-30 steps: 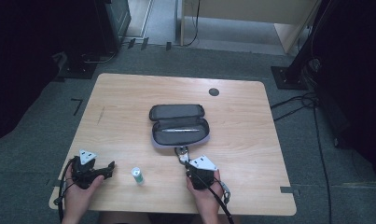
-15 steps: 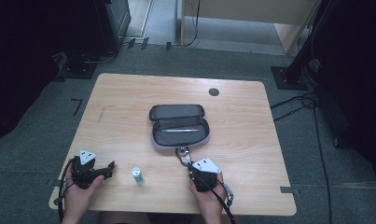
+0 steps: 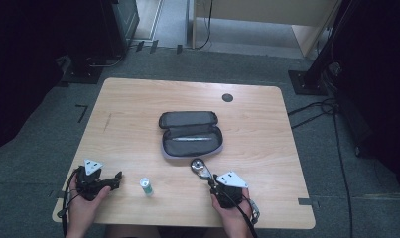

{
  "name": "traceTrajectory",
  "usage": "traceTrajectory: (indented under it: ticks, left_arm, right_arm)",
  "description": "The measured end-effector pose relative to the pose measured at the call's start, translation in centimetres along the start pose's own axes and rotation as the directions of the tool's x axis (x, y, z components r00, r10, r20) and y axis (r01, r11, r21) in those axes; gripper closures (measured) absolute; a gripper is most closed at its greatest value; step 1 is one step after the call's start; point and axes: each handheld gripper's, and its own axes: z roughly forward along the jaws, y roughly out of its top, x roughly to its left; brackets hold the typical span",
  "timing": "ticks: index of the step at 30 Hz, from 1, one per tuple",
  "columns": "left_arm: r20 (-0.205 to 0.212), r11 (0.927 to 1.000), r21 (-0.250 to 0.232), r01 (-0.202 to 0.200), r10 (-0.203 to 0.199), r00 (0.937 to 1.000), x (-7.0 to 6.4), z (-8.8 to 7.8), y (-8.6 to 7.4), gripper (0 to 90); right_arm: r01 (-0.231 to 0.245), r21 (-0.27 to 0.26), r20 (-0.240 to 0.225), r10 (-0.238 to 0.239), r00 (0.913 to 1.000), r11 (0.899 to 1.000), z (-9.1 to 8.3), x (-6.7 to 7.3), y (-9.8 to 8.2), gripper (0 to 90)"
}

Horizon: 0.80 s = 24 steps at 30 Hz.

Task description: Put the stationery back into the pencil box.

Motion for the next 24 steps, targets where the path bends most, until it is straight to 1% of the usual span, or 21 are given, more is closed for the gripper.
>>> traceTrajectory:
  ticks: [2,5,6,7,8,10,12,16,20,22,24]
  left_arm:
    - [0.0,1.0,0.0,0.0,0.0,1.0,0.0,0.0,0.0,9.5]
    - [0.0,1.0,0.0,0.0,0.0,1.0,0.0,0.0,0.0,9.5]
    - [0.0,1.0,0.0,0.0,0.0,1.0,0.0,0.0,0.0,9.5]
    - [0.0,1.0,0.0,0.0,0.0,1.0,0.0,0.0,0.0,9.5]
    - [0.001,1.0,0.0,0.0,0.0,1.0,0.0,0.0,0.0,9.5]
    - [0.001,1.0,0.0,0.0,0.0,1.0,0.0,0.0,0.0,9.5]
    - [0.001,1.0,0.0,0.0,0.0,1.0,0.0,0.0,0.0,9.5]
    - [0.001,1.0,0.0,0.0,0.0,1.0,0.0,0.0,0.0,9.5]
    - [0.001,1.0,0.0,0.0,0.0,1.0,0.0,0.0,0.0,9.5]
    - [0.0,1.0,0.0,0.0,0.0,1.0,0.0,0.0,0.0,9.5]
    - [0.0,1.0,0.0,0.0,0.0,1.0,0.0,0.0,0.0,9.5]
  right_arm:
    - [0.022,-0.015,-0.01,-0.022,0.9997,1.0,0.1,0.2,0.8,66.3]
    - [0.054,-0.011,-0.032,-0.054,0.998,0.998,1.0,0.3,1.8,60.6]
    - [0.053,-0.003,-0.038,-0.053,0.9979,0.999,1.4,0.3,2.0,59.6]
    - [0.046,-0.002,-0.053,-0.046,0.9975,0.999,1.7,0.2,2.2,59.6]
    - [0.045,-0.004,-0.058,-0.045,0.9973,0.999,2.1,0.1,2.4,59.0]
    - [0.047,0.013,-0.064,-0.046,0.9969,0.999,2.6,0.0,2.6,58.5]
    - [0.038,0.032,-0.08,-0.036,0.9962,0.999,3.3,-0.3,2.6,59.4]
    - [0.035,0.046,-0.088,-0.031,0.9957,0.998,3.8,-0.4,2.6,59.9]
    - [0.033,0.055,-0.083,-0.028,0.9962,0.998,4.1,-0.5,2.5,60.0]
    - [0.041,0.056,-0.082,-0.036,0.996,0.998,4.2,-0.5,2.5,59.7]
    - [0.035,0.059,-0.085,-0.03,0.996,0.998,4.2,-0.5,2.4,59.7]
